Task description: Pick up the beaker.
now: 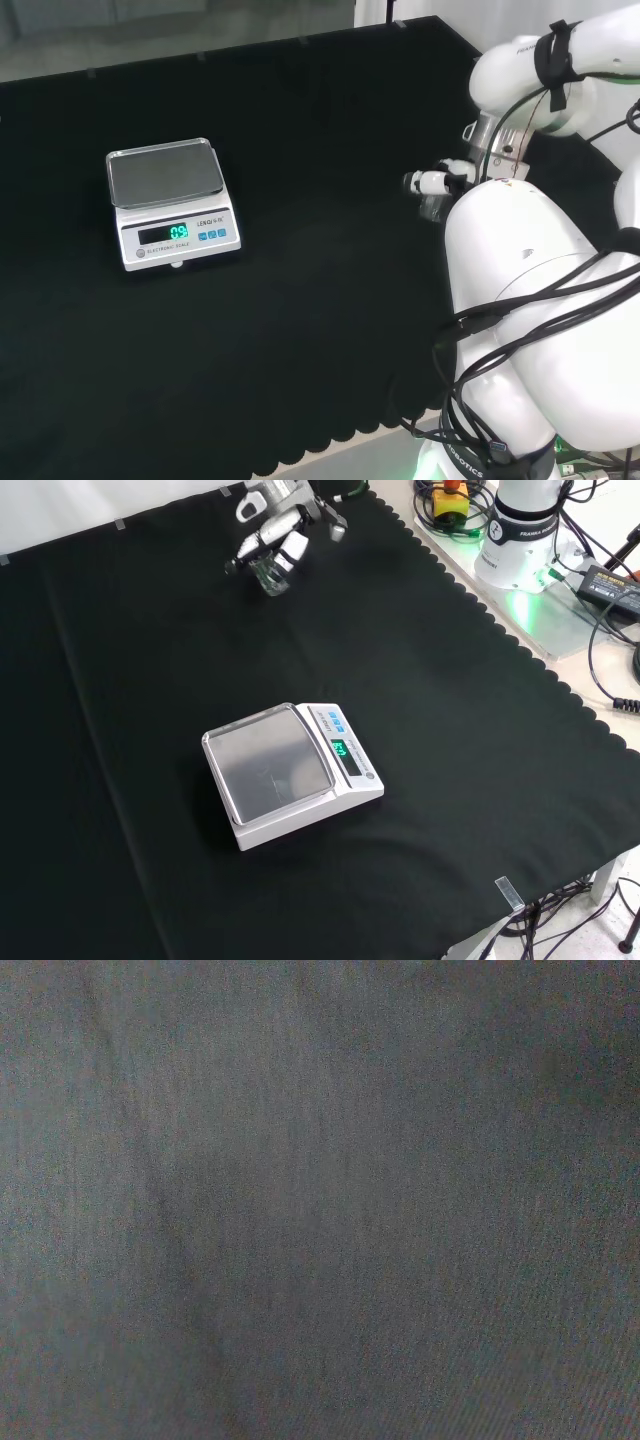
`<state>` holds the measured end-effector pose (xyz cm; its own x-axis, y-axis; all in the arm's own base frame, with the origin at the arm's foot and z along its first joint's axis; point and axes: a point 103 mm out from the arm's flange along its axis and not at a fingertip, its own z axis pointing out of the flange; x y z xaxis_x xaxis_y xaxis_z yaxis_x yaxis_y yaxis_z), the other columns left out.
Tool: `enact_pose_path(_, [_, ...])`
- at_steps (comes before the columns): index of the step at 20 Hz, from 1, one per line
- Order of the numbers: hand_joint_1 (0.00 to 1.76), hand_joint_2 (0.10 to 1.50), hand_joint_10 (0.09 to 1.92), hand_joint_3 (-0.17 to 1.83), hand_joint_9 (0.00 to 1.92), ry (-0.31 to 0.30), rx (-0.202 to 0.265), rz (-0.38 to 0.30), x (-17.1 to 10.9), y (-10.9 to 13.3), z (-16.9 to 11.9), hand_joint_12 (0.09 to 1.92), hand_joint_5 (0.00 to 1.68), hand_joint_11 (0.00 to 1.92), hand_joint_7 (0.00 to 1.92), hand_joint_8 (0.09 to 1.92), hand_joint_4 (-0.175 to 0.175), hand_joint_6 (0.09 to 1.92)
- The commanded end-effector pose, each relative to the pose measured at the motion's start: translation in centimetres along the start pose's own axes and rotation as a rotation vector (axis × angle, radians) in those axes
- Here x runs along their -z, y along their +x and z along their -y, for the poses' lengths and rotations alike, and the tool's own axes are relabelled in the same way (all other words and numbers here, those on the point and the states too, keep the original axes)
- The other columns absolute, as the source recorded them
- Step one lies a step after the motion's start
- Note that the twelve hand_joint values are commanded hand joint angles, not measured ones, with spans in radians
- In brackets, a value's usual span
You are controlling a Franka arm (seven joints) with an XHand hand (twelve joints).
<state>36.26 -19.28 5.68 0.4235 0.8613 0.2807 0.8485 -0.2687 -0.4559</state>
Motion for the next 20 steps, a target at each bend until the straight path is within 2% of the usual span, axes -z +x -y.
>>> enact_pose_path(1, [0.09,1.00,0.84,0.26,0.10,-0.165,0.018,0.165,0.4,0.9,0.3,1.47,0.15,0.16,0.01,0.68,-0.054,0.09])
enact_pose_path(5, [0.29,0.99,0.86,0.24,0.40,-0.388,0.067,0.333,0.8,2.3,1.5,1.38,0.23,0.44,0.16,0.84,-0.071,0.09])
enact_pose_path(6, [0.53,0.98,0.79,0.25,0.78,-0.427,0.075,0.355,0.9,2.6,1.7,1.25,0.52,0.78,0.53,0.85,-0.109,0.17])
enact_pose_path(7, [0.77,1.00,0.69,0.20,1.11,-0.457,0.080,0.371,1.0,2.8,1.9,1.07,0.75,1.10,0.87,0.82,-0.092,0.47])
enact_pose_path(8, [0.94,1.02,0.56,0.15,1.36,-0.479,0.081,0.385,1.2,3.0,2.1,0.92,0.89,1.34,1.11,0.75,-0.085,0.67])
enact_pose_path(10, [1.11,1.03,0.36,0.09,1.63,-0.503,0.082,0.405,1.4,3.3,2.3,0.71,1.04,1.60,1.37,0.64,-0.132,0.81])
enact_pose_path(11, [1.14,1.04,0.29,0.07,1.70,-0.509,0.084,0.412,1.5,3.4,2.4,0.65,1.07,1.66,1.44,0.59,-0.152,0.82])
enact_pose_path(13, [1.17,1.04,0.23,0.05,1.77,-0.524,0.090,0.428,1.7,3.7,2.6,0.61,1.09,1.72,1.51,0.55,-0.170,0.82])
enact_pose_path(20, [1.18,1.04,0.21,0.06,1.89,-0.571,0.112,0.449,3.0,4.9,3.4,0.55,1.10,1.76,1.60,0.51,-0.175,0.82])
